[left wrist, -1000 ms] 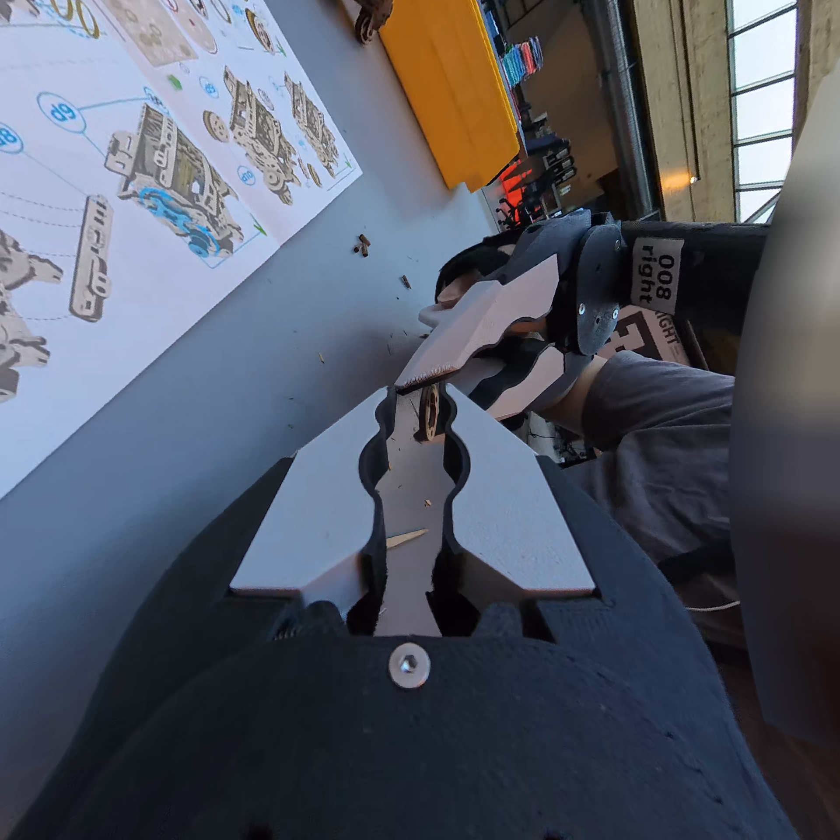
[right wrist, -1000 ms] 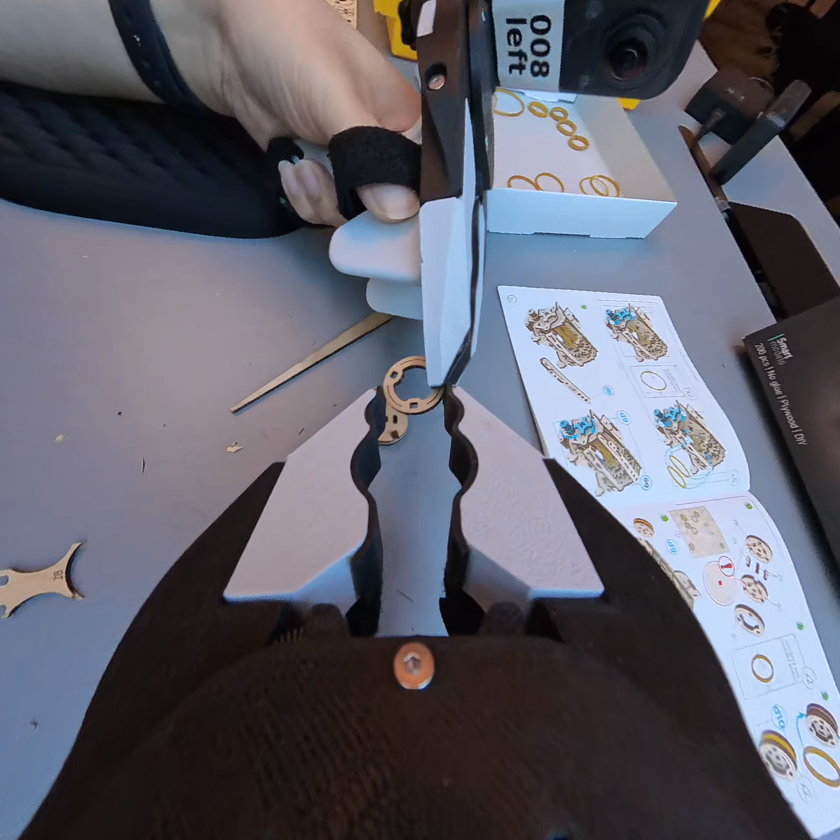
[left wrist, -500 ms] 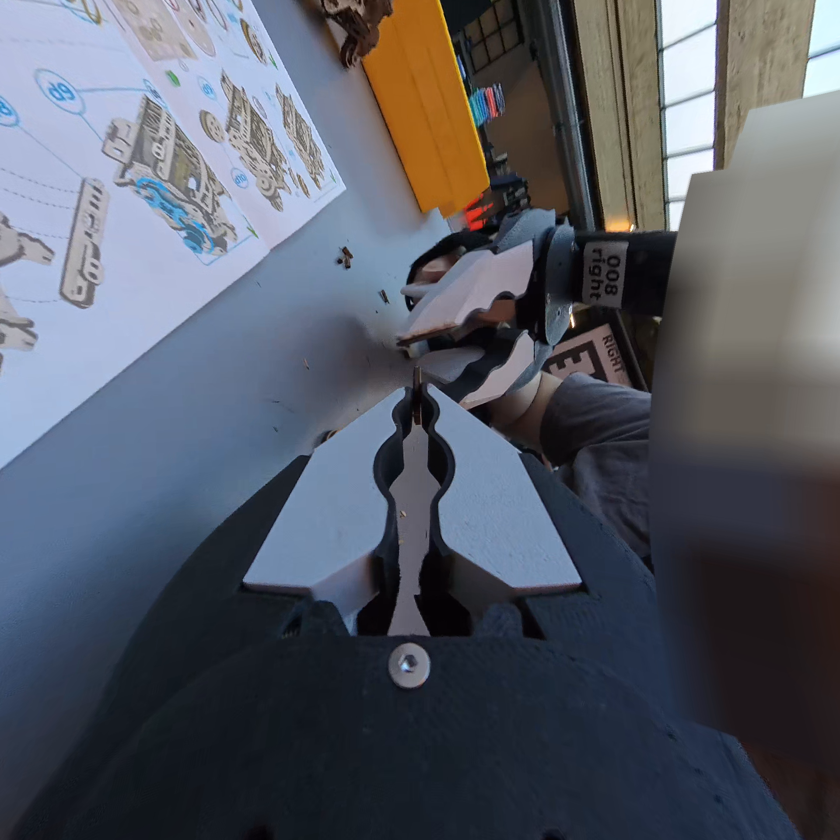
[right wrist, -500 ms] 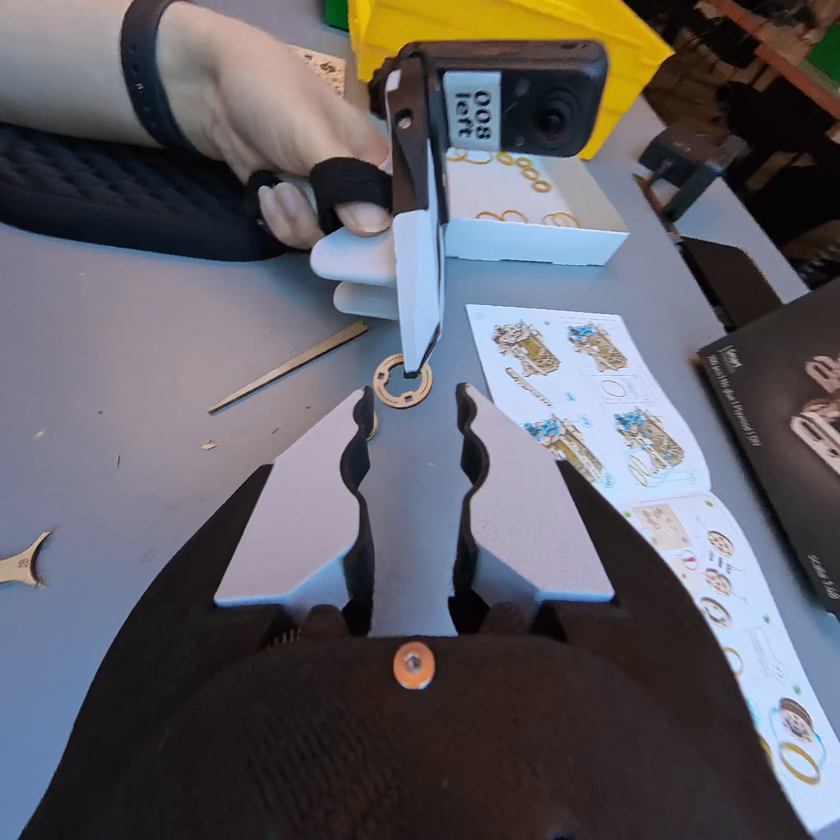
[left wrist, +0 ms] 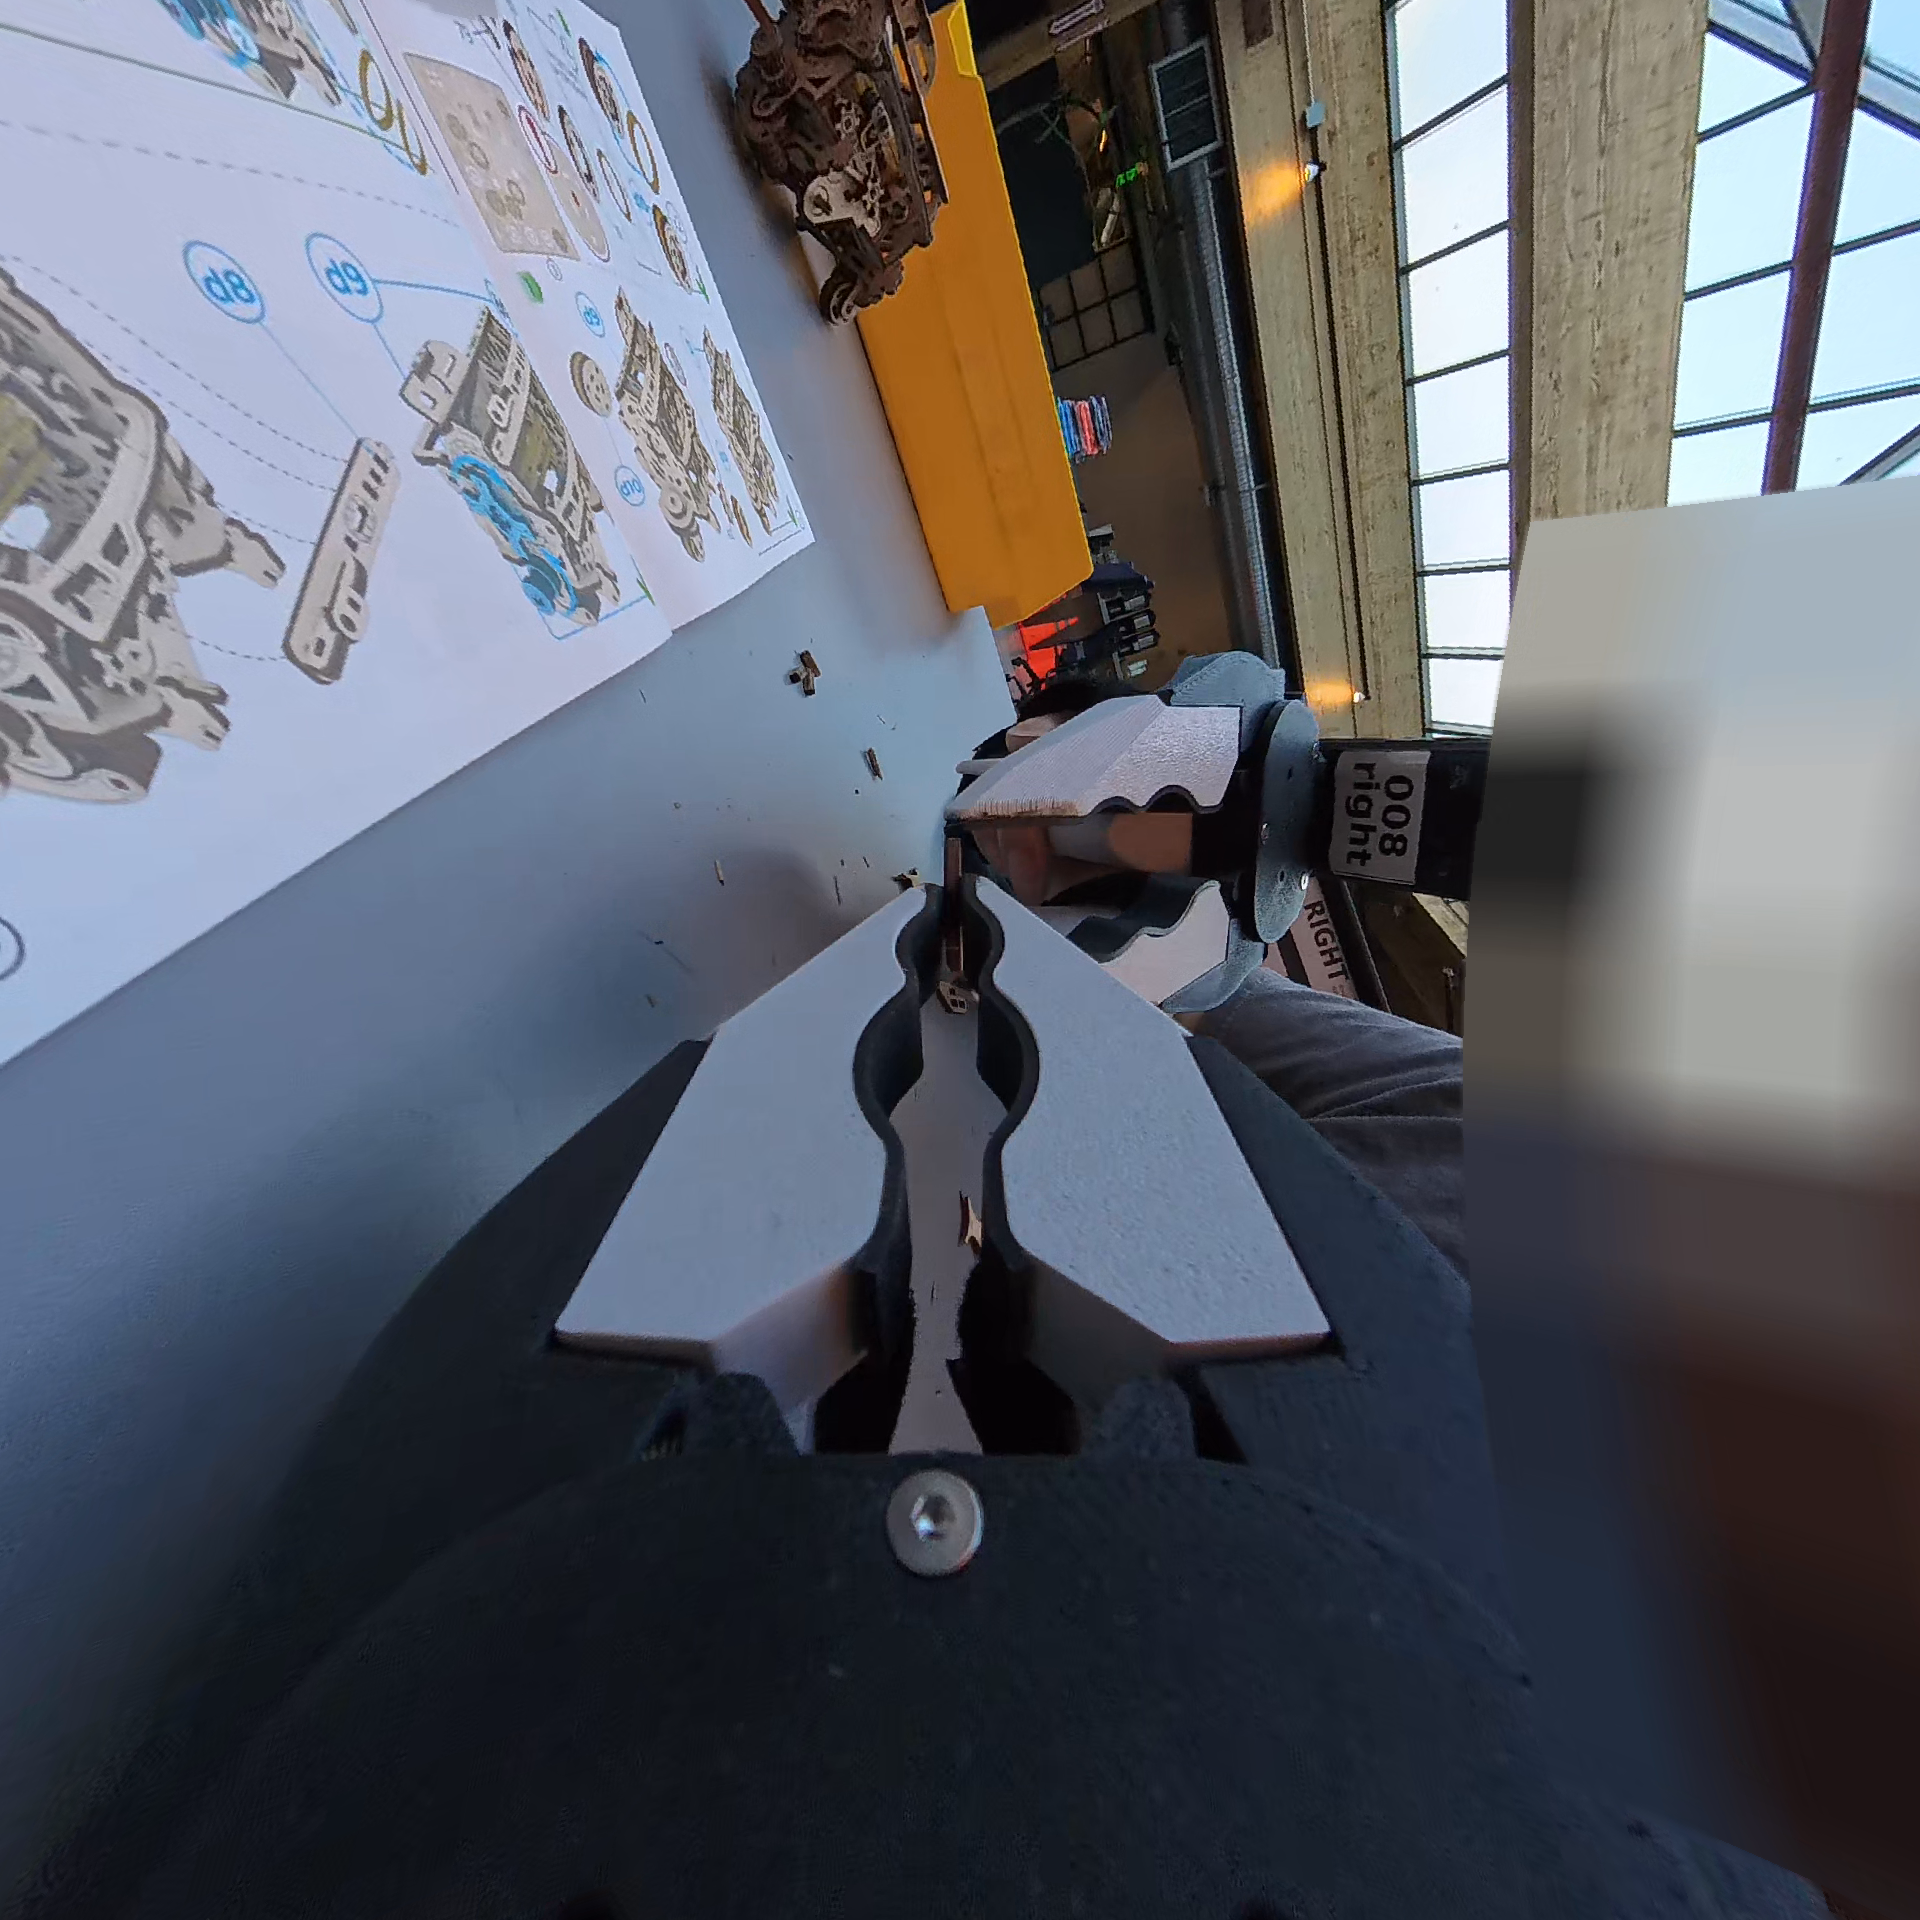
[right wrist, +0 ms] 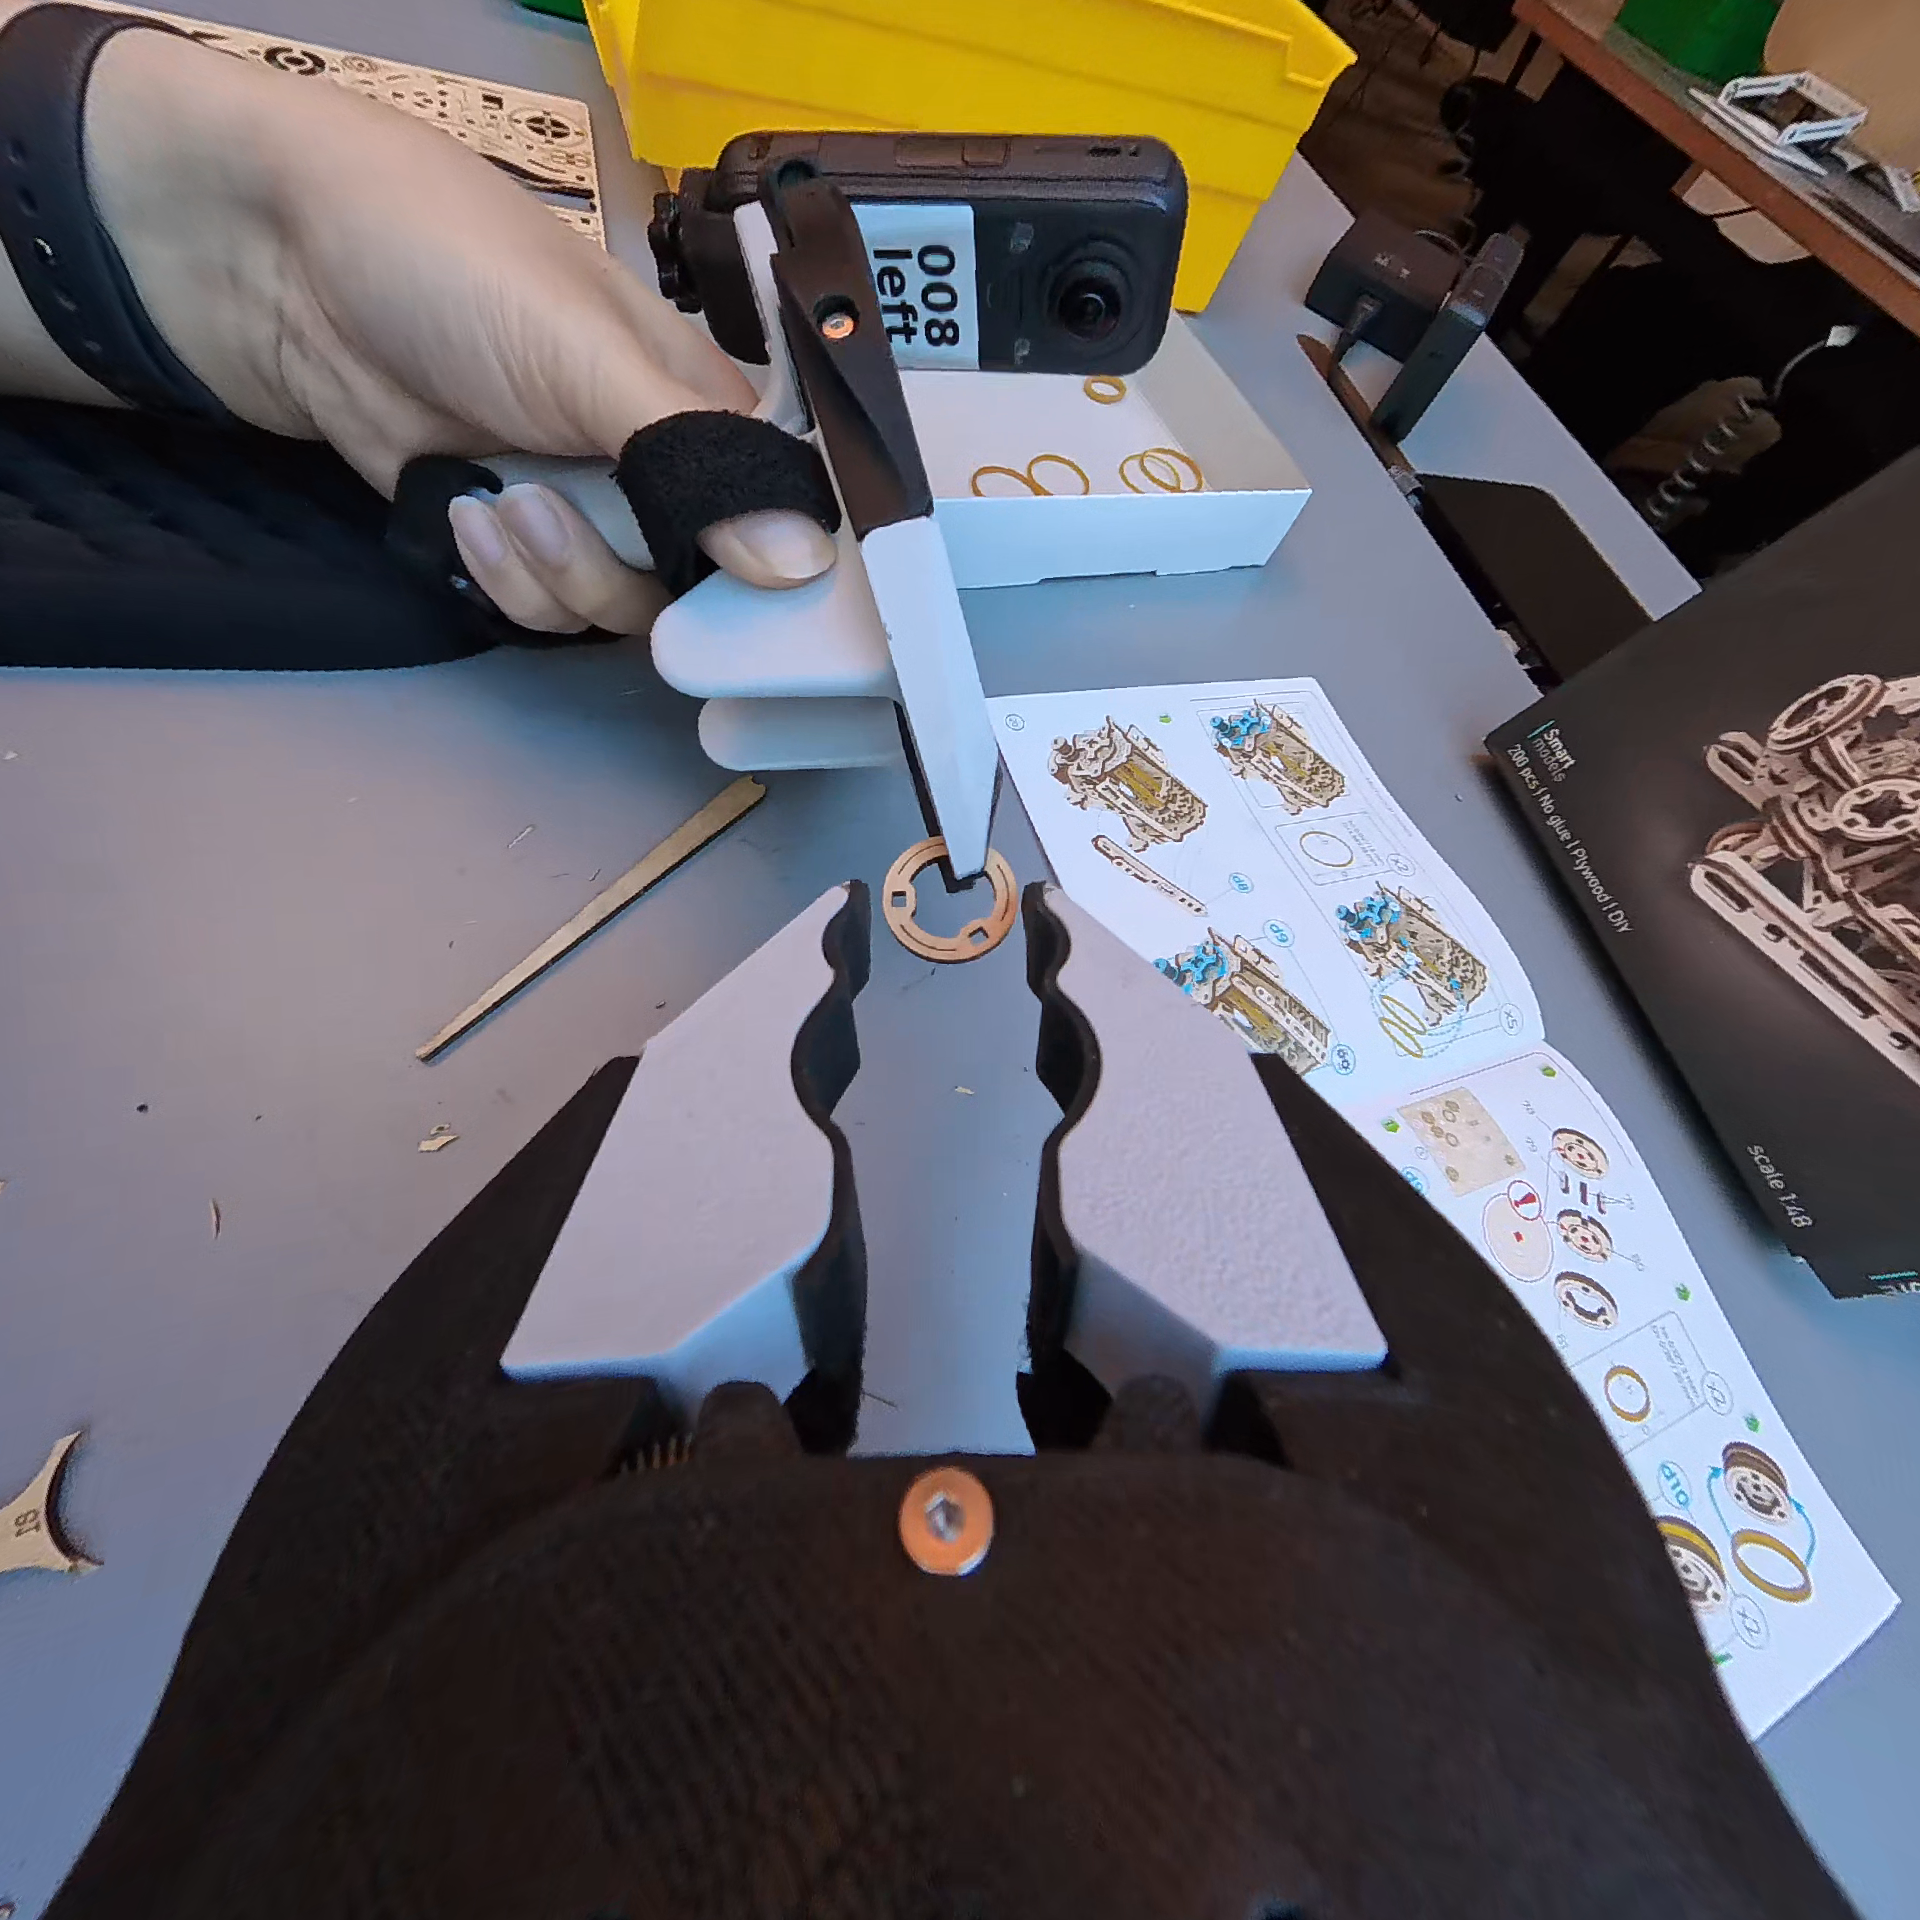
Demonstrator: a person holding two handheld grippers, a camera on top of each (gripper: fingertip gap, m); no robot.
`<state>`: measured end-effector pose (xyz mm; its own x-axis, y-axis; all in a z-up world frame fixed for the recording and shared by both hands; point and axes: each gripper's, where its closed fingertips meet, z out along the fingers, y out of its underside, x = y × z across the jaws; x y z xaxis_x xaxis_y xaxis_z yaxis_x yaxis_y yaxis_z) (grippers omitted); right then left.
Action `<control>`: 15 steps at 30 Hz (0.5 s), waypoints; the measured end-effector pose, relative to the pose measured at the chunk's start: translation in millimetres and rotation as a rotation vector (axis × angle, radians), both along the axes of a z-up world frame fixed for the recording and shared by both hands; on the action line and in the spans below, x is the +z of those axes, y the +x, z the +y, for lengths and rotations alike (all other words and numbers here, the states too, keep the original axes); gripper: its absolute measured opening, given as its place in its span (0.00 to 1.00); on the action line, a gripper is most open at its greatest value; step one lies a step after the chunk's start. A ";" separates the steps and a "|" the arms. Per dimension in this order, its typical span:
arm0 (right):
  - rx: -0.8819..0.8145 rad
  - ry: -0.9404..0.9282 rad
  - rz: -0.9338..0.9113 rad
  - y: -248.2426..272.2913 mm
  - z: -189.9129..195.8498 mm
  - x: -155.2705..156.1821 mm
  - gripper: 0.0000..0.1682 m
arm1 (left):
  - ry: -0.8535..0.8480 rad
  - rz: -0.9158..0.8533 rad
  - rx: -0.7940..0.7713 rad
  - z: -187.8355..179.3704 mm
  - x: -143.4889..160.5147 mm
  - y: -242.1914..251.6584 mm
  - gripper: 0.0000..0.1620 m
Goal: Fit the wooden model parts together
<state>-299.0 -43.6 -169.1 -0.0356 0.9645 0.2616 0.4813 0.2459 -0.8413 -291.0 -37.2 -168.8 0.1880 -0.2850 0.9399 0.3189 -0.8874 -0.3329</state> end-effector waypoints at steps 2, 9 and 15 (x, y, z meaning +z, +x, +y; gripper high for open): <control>-0.004 0.011 -0.004 -0.2 0.6 -0.5 0.16 | -0.004 -0.003 0.003 0.7 -1.0 -0.4 0.00; -0.006 0.021 -0.014 -0.7 1.4 -2.2 0.14 | -0.006 0.002 0.004 1.0 -1.9 -0.5 0.00; -0.005 0.041 -0.022 -1.1 1.3 -2.9 0.15 | -0.003 0.007 0.004 0.8 -2.0 -0.4 0.00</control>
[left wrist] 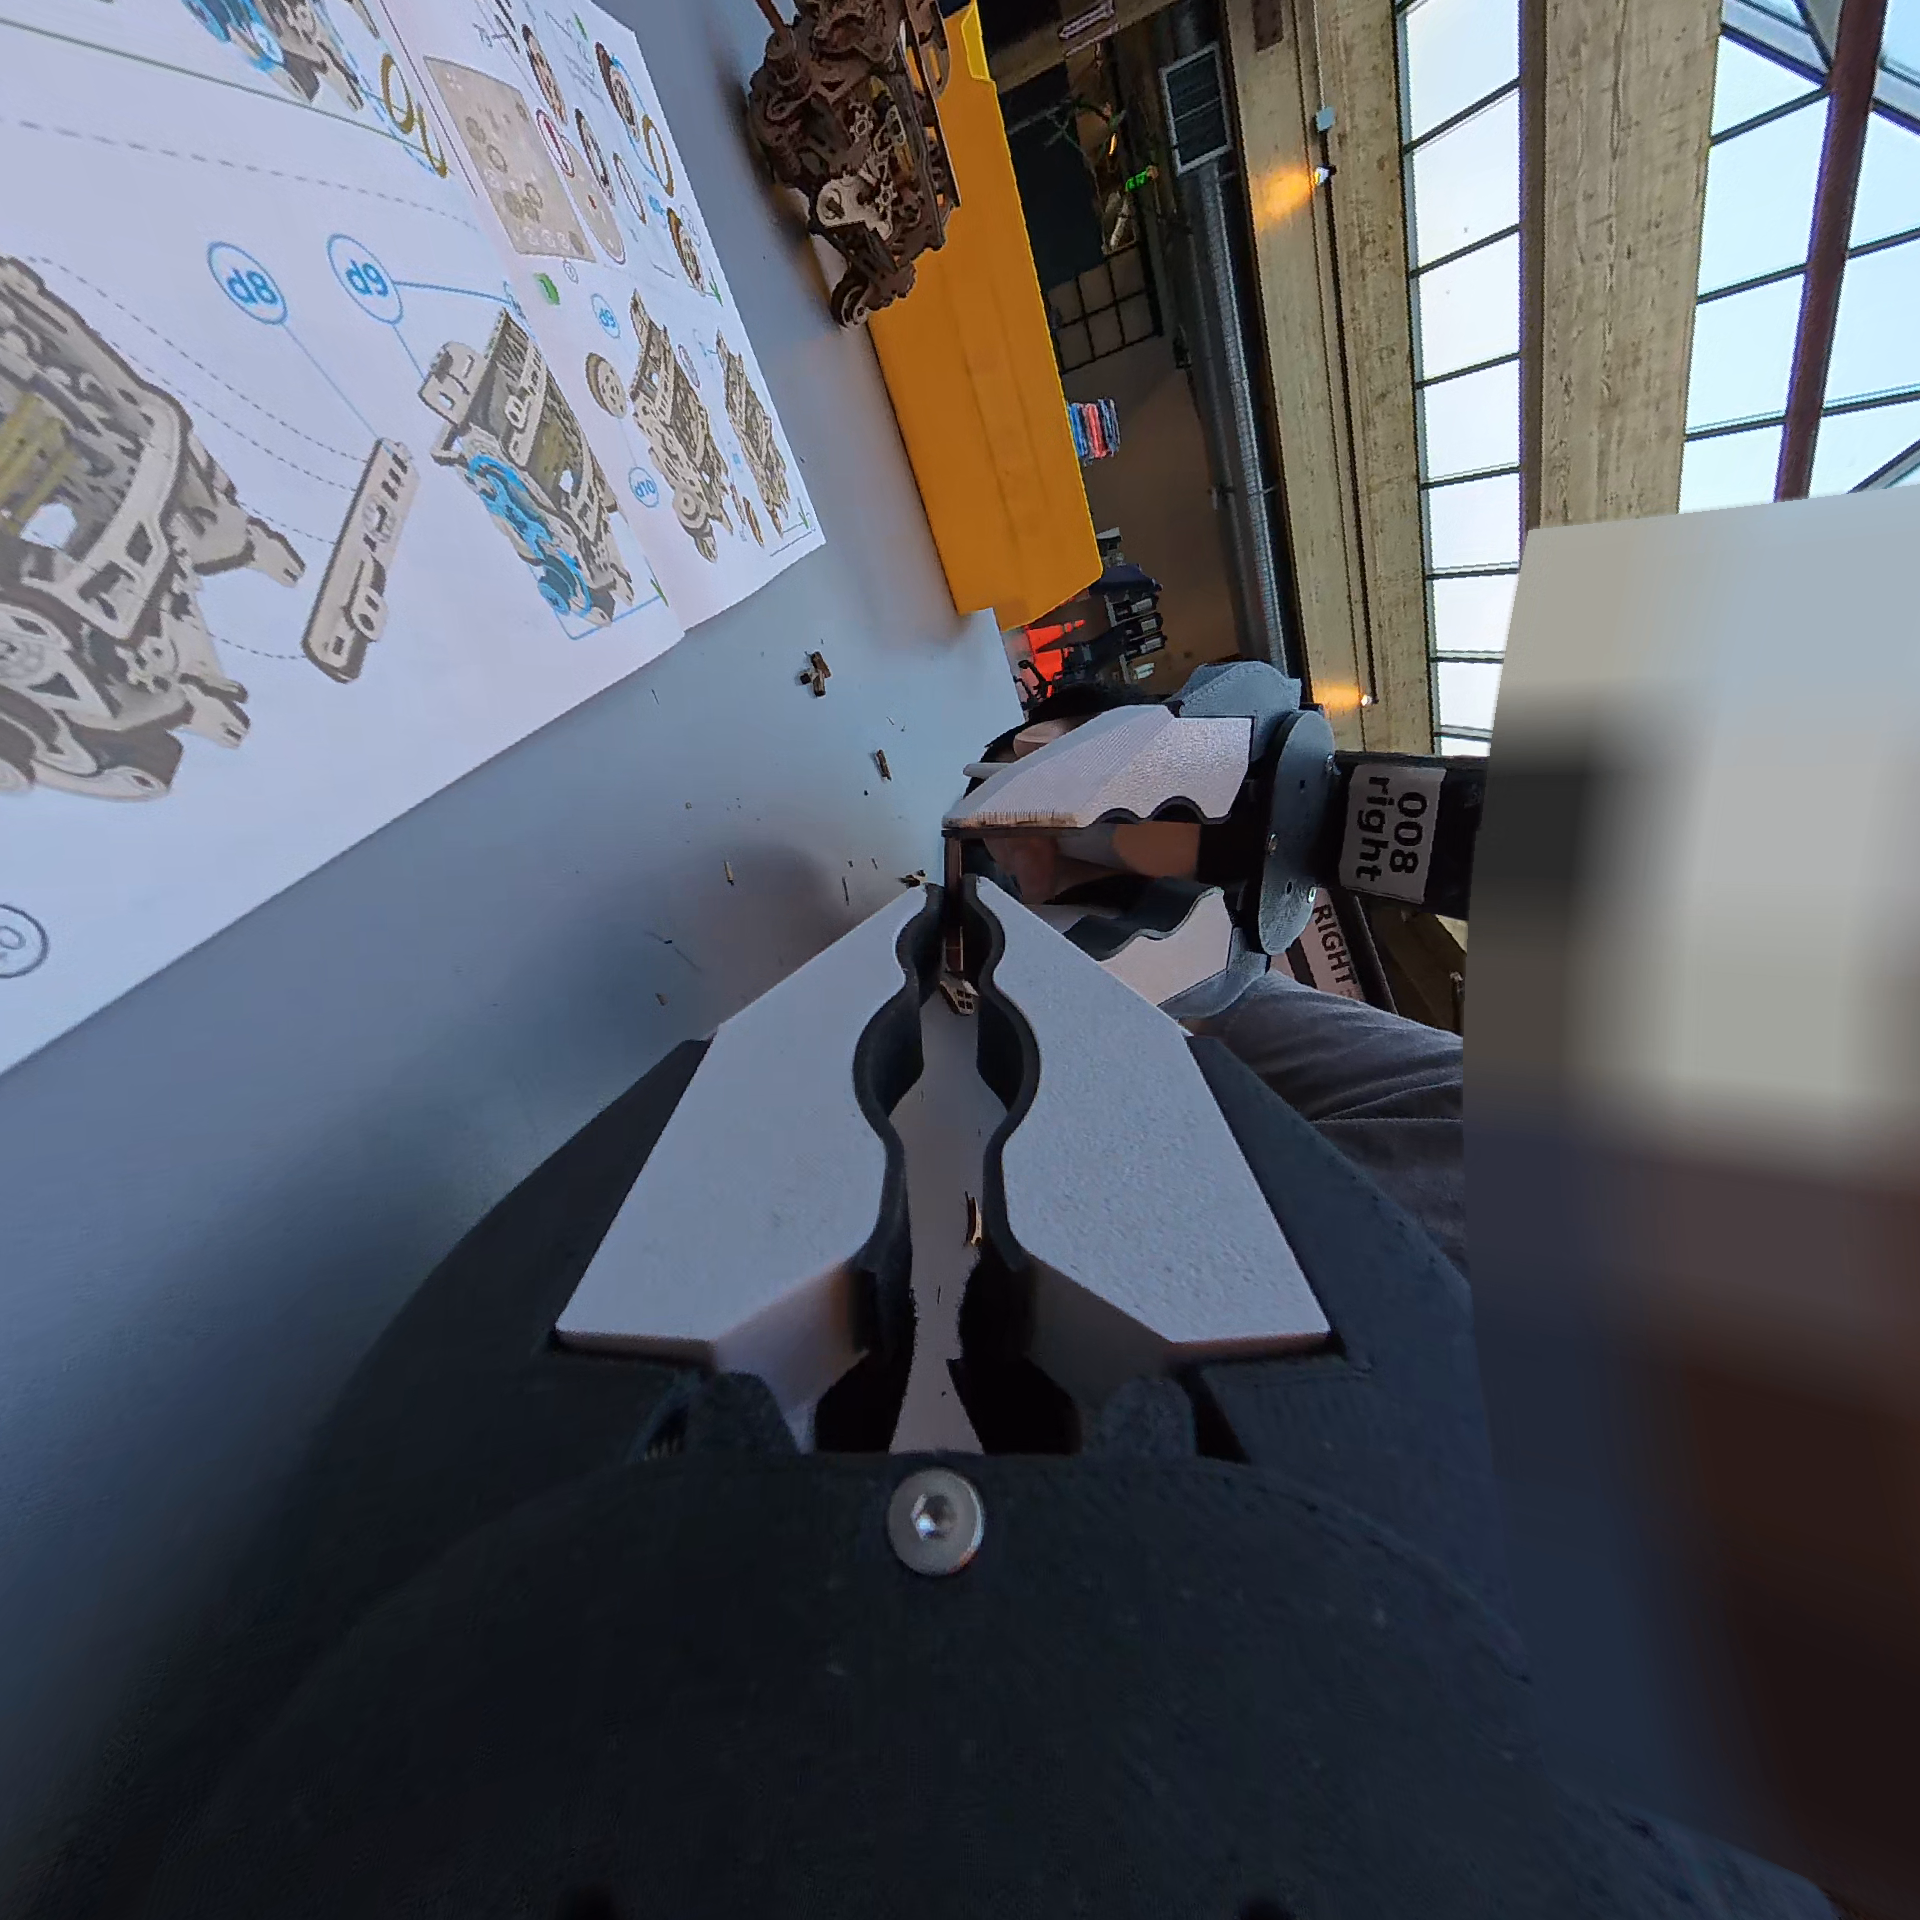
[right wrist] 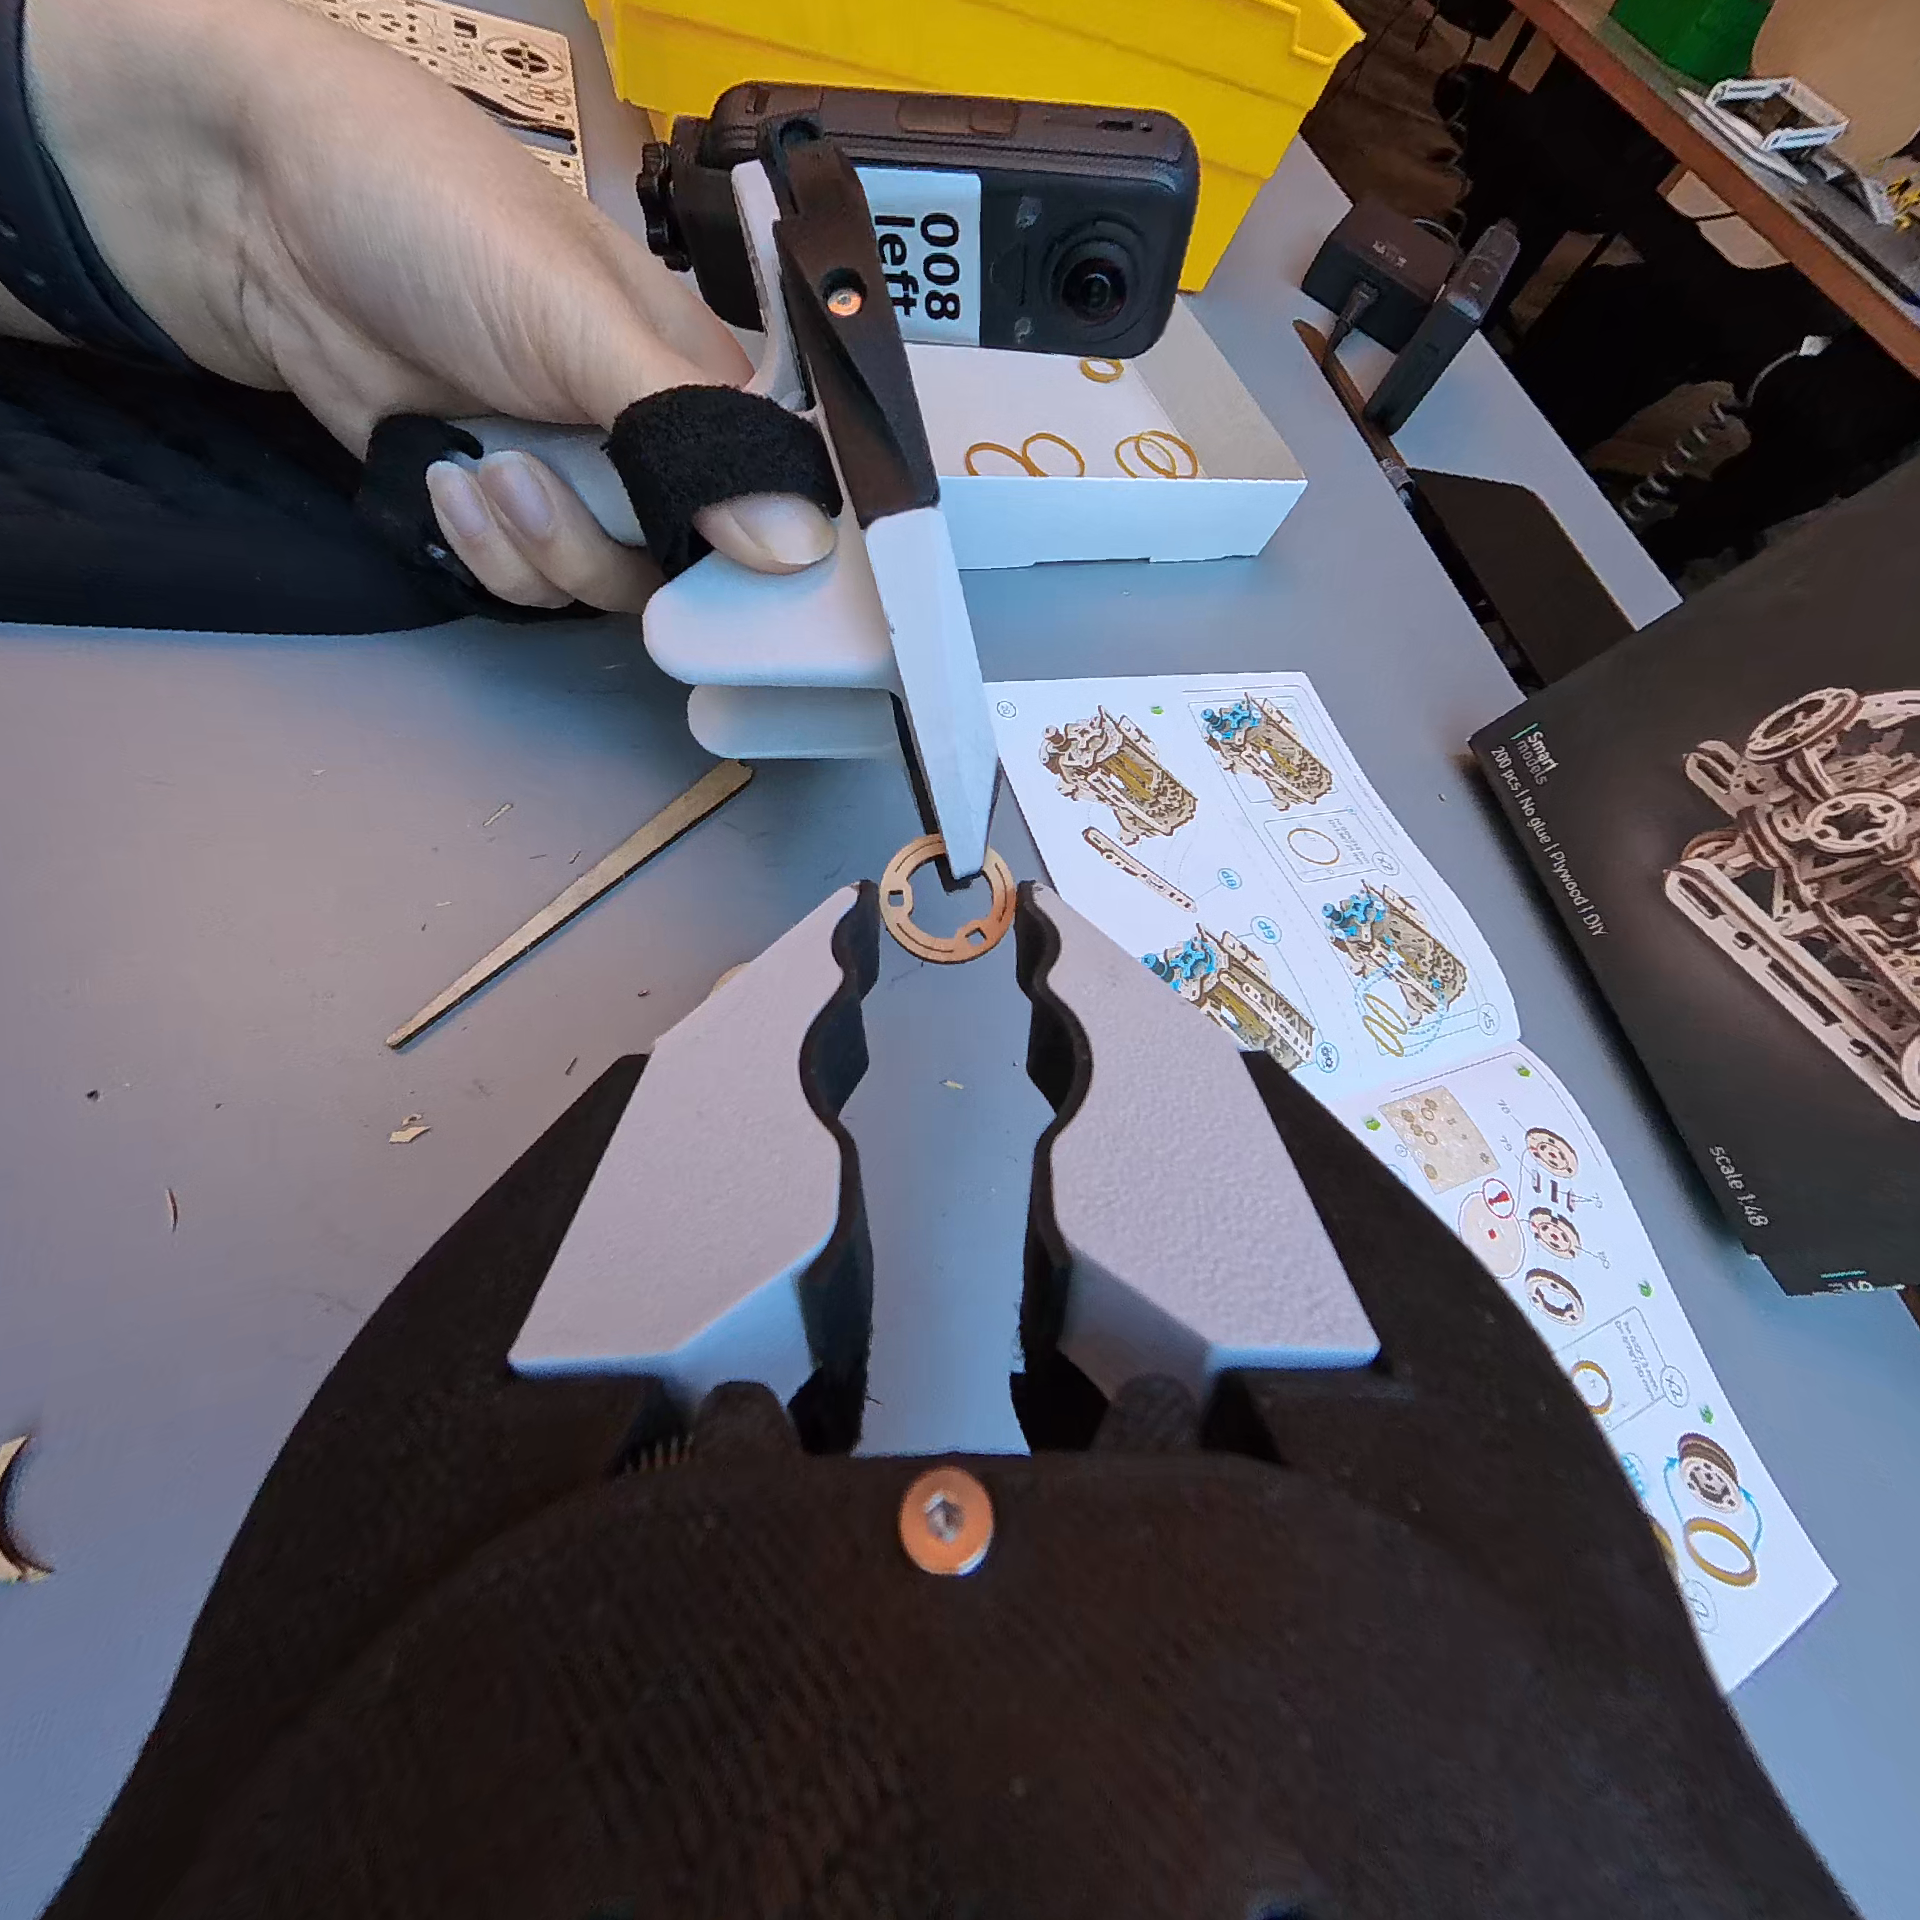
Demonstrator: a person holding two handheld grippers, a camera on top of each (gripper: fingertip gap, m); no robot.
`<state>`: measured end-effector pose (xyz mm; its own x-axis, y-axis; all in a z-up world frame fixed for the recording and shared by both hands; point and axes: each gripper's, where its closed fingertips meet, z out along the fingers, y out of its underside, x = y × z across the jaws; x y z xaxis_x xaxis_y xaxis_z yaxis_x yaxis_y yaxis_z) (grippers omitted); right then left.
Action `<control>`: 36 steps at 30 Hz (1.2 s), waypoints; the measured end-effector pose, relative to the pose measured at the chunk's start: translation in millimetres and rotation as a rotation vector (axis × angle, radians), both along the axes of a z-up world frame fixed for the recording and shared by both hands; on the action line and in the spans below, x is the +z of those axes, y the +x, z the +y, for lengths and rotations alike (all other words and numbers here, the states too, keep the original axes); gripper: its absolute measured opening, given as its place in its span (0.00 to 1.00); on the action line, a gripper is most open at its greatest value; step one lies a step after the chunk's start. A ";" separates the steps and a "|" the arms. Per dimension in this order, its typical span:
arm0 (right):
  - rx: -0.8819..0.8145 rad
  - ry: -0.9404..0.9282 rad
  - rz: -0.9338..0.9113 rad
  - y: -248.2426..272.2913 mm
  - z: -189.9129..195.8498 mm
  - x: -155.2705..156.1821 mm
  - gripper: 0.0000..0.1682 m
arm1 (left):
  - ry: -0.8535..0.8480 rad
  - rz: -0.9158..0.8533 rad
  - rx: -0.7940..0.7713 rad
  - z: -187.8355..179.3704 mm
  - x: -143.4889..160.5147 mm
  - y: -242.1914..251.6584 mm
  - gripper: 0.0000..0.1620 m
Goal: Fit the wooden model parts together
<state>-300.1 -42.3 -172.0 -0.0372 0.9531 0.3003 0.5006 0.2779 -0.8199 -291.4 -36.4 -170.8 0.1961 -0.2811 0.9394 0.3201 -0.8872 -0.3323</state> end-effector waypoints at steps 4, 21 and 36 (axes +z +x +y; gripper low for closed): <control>0.000 -0.011 -0.013 0.5 -0.5 -1.8 0.15 | -0.005 0.003 -0.011 -0.7 -1.6 0.6 0.00; 0.098 -0.138 -0.267 8.8 -31.4 -44.7 0.14 | 0.062 0.176 0.038 8.5 -9.9 -18.6 0.18; 0.094 -0.167 -0.262 8.2 -29.8 -46.4 0.14 | 0.065 0.179 0.008 5.0 -10.6 -14.3 0.18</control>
